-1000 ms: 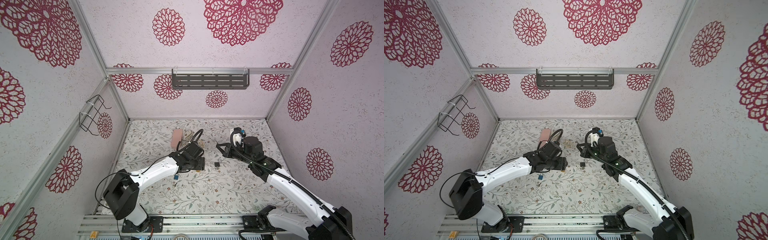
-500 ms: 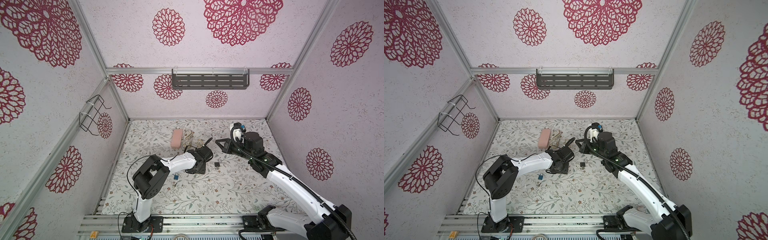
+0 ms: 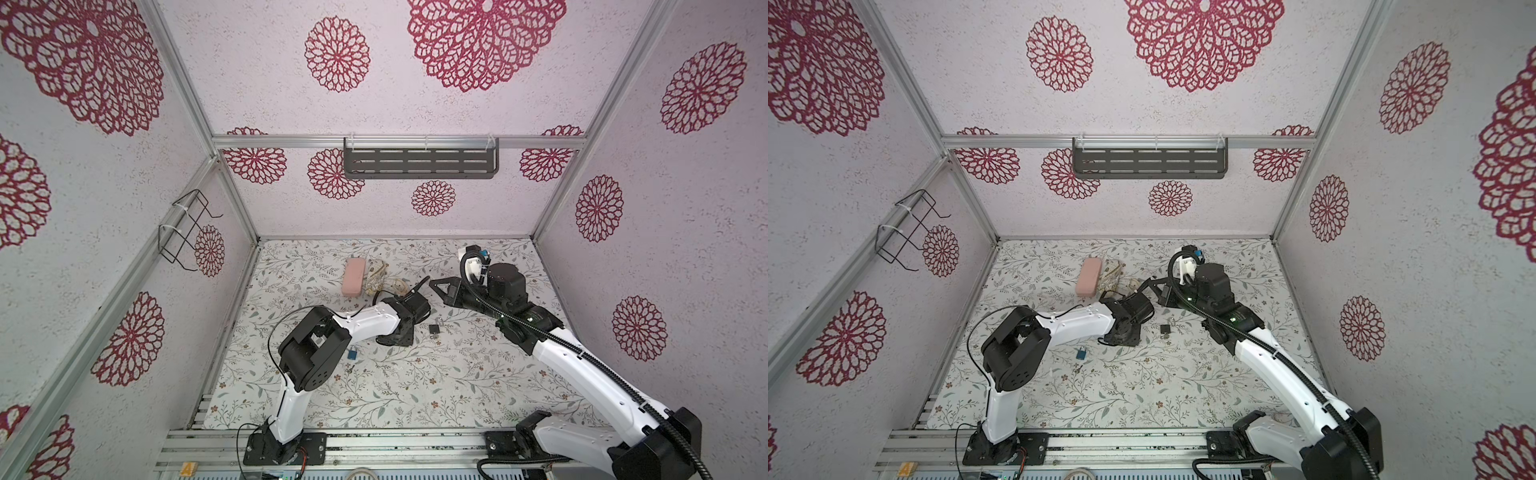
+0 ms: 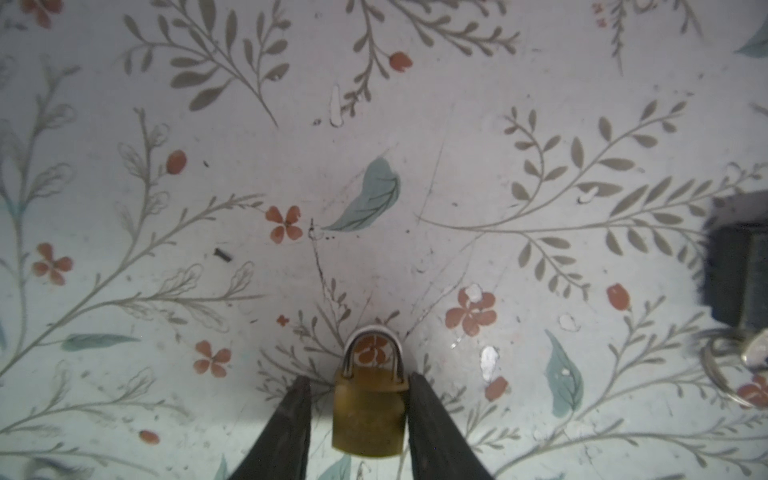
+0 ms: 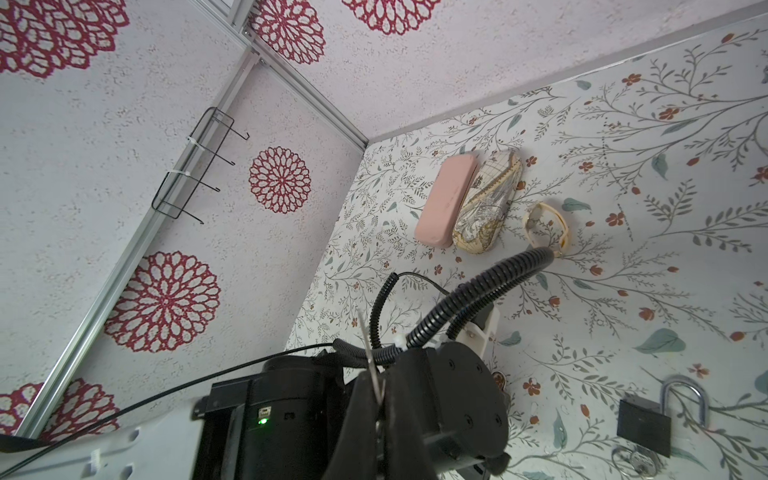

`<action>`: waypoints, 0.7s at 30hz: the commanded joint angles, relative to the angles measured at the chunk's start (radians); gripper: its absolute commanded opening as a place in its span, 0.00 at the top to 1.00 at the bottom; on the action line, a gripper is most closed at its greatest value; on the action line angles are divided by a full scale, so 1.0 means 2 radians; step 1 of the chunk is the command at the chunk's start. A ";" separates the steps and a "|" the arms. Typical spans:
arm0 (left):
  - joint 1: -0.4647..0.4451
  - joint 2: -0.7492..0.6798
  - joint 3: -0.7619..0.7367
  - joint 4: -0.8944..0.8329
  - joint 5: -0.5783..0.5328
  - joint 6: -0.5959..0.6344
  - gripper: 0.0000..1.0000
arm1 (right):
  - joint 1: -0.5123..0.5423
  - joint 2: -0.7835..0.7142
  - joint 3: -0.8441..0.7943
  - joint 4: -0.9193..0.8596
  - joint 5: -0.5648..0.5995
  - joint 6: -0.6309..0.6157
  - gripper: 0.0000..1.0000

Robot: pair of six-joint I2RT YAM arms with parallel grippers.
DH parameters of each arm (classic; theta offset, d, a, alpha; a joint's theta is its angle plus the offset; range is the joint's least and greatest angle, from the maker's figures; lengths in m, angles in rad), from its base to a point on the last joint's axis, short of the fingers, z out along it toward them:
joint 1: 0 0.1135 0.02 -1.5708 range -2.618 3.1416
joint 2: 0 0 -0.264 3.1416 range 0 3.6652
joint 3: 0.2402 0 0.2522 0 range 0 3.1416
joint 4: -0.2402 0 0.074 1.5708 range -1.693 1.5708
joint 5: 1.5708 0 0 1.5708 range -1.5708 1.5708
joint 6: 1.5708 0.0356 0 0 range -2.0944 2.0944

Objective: Unlock with the key
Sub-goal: 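Lower the left gripper onto the small brass padlock and grasp it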

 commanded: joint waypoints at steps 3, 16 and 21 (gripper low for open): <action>-0.009 0.018 0.010 -0.027 -0.022 0.002 0.62 | -0.002 0.003 0.021 0.017 -0.006 0.005 1.00; -0.018 0.020 0.009 -0.034 -0.013 -0.012 0.69 | -0.003 0.010 0.024 0.010 -0.007 0.000 1.00; -0.019 0.024 0.006 -0.031 -0.012 -0.013 0.75 | -0.003 0.001 0.026 -0.004 0.006 -0.012 1.00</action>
